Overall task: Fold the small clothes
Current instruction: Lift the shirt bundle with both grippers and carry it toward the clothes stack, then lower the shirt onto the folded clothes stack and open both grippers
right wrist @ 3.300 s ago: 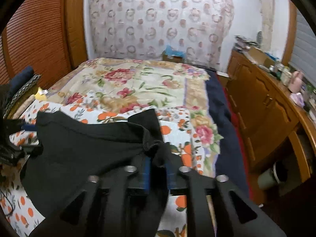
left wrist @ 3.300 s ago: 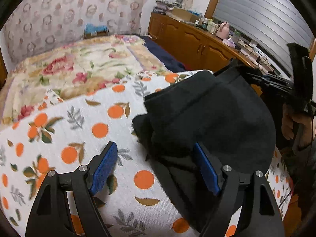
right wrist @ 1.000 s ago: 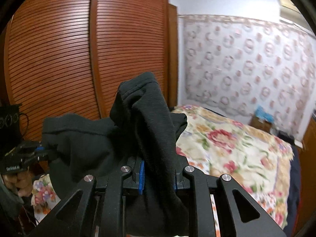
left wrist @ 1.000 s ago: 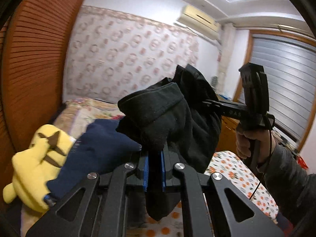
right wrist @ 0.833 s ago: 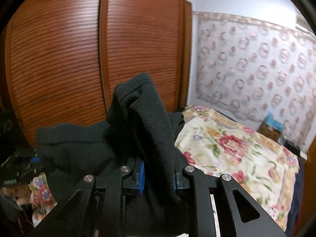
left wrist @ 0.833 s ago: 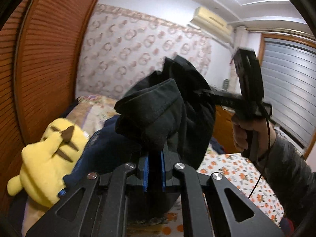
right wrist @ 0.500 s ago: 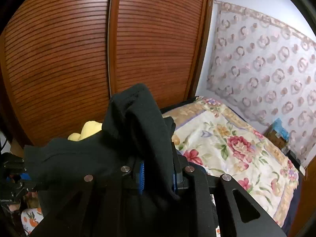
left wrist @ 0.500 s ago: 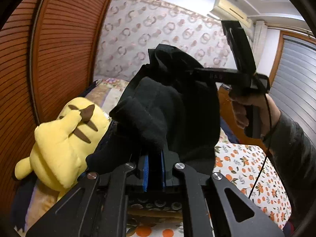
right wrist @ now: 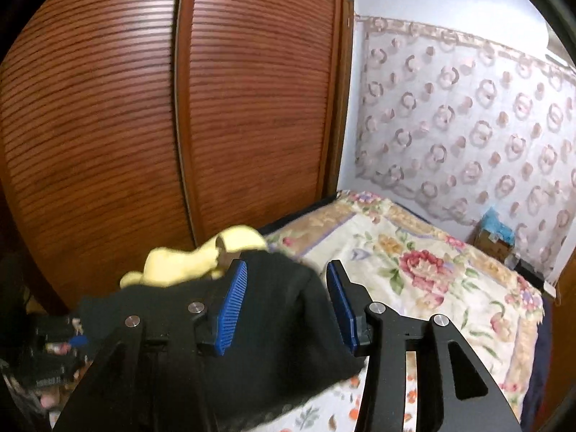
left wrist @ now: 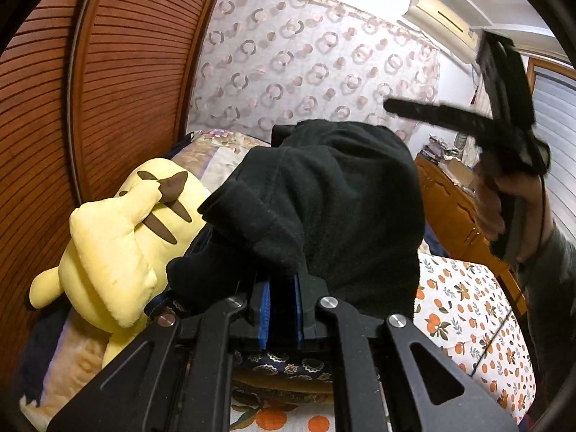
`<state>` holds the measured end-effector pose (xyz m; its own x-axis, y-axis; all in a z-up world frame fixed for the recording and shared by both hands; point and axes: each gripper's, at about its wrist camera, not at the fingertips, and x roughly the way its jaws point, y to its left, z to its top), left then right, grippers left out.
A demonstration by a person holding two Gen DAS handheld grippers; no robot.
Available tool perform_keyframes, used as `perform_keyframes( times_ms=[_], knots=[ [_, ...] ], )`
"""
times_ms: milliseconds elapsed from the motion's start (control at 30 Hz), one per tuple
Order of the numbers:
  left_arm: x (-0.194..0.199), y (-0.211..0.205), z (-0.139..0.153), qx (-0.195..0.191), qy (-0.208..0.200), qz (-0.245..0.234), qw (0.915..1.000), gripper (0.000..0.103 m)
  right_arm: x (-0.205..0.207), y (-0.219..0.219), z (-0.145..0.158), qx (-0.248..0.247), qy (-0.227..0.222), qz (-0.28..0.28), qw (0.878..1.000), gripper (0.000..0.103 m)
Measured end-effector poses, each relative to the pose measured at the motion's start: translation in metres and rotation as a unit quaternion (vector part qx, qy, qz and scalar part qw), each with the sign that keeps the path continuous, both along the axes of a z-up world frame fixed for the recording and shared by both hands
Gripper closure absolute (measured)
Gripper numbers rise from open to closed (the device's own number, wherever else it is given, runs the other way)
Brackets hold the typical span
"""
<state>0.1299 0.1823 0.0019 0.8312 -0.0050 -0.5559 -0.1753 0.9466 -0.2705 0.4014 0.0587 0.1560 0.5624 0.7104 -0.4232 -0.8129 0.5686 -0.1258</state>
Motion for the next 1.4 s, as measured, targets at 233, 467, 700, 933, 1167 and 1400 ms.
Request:
perform_keyframes(
  times_ms=[233,467,700,933,1167,1400],
  knots=[
    [0.002,-0.001,-0.005,0.005,0.011,0.003,0.9999,0.092,0.008,0.016,-0.035,-0.035,-0.001,-0.008,0.999,0.055],
    [0.005,-0.006,-0.006,0.021,0.016,0.005,0.9996,0.092,0.043,0.006,-0.052,-0.011,0.034,-0.020,0.999,0.055],
    [-0.006,-0.017,0.004,0.059,0.005,0.013,0.9981,0.061,0.016,-0.018,-0.061,0.003,0.034,-0.042,0.999,0.054],
    [-0.027,-0.032,0.025,0.098,-0.026,0.014,0.9947,0.015,-0.032,-0.043,-0.057,0.025,0.024,-0.050,0.998,0.054],
    [-0.045,-0.052,0.041,0.138,-0.043,0.014,0.9894,0.000,-0.079,-0.075,-0.050,0.047,0.020,-0.053,0.997,0.054],
    [-0.051,-0.081,0.046,0.147,-0.044,-0.019,0.9879,0.000,-0.132,-0.119,-0.052,0.053,0.015,-0.078,0.995,0.045]
  ],
)
